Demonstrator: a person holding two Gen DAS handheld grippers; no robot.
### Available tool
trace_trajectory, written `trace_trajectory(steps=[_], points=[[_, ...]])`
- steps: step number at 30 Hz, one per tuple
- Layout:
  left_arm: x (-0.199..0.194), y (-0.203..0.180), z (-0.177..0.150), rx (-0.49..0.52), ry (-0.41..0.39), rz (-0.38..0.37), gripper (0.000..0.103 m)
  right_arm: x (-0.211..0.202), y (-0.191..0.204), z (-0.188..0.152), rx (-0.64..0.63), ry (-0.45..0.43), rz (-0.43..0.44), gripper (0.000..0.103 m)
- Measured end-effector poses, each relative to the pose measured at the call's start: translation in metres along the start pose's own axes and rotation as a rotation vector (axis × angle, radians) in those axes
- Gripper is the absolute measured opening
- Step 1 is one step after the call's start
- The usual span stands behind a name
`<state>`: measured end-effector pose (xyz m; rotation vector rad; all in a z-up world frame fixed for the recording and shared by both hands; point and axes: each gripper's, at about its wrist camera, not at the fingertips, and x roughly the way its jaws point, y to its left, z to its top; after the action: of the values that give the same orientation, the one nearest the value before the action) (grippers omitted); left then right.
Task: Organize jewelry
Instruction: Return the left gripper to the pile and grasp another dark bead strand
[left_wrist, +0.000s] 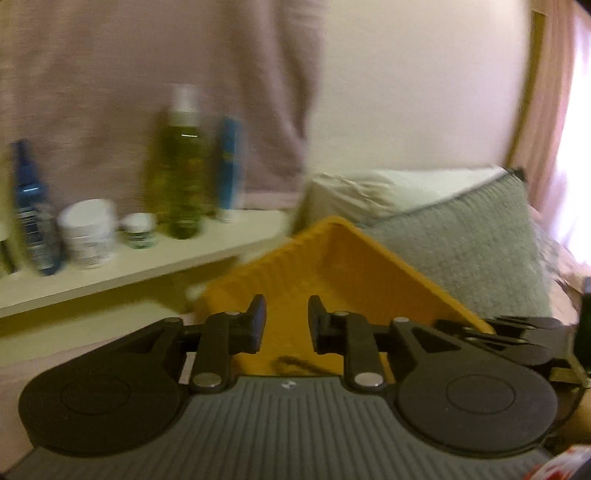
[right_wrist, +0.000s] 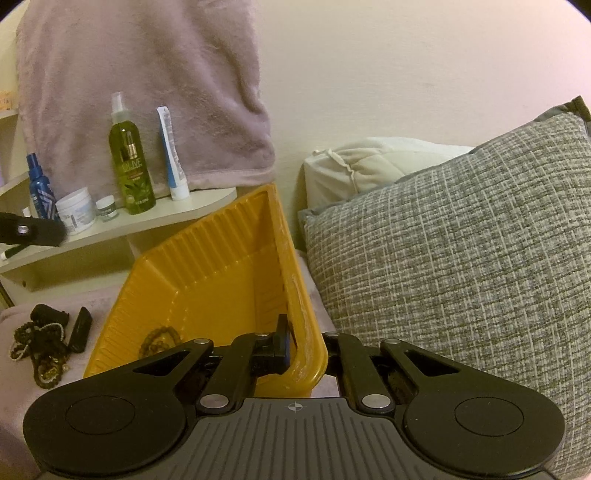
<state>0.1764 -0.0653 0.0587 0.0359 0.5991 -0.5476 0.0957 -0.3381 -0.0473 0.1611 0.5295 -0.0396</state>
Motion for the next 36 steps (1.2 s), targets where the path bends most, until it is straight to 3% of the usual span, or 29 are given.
trace_trajectory(steps=[9, 14, 20, 25, 32, 36], points=[[-0.051, 0.08, -0.04, -0.132, -0.042, 0.337, 0.025, 0.0, 0.0, 0.0, 0.002, 0.001, -0.003, 0.006], [-0.063, 0.104, -0.074, -0.193, -0.017, 0.439, 0.025, 0.0, 0.0, 0.0, 0.0, 0.002, -0.005, 0.006], [-0.052, 0.106, -0.112, -0.239, 0.038, 0.464, 0.025, 0.001, 0.001, -0.002, -0.011, 0.008, -0.011, 0.006], [-0.035, 0.099, -0.132, -0.243, 0.077, 0.44, 0.025, 0.003, 0.001, -0.002, -0.019, 0.014, -0.014, 0.006], [-0.001, 0.091, -0.136, -0.218, 0.114, 0.403, 0.025, 0.006, -0.001, -0.001, -0.025, 0.02, -0.015, 0.006], [0.014, 0.088, -0.136, -0.188, 0.135, 0.394, 0.019, 0.007, -0.001, -0.001, -0.026, 0.021, -0.016, 0.006]])
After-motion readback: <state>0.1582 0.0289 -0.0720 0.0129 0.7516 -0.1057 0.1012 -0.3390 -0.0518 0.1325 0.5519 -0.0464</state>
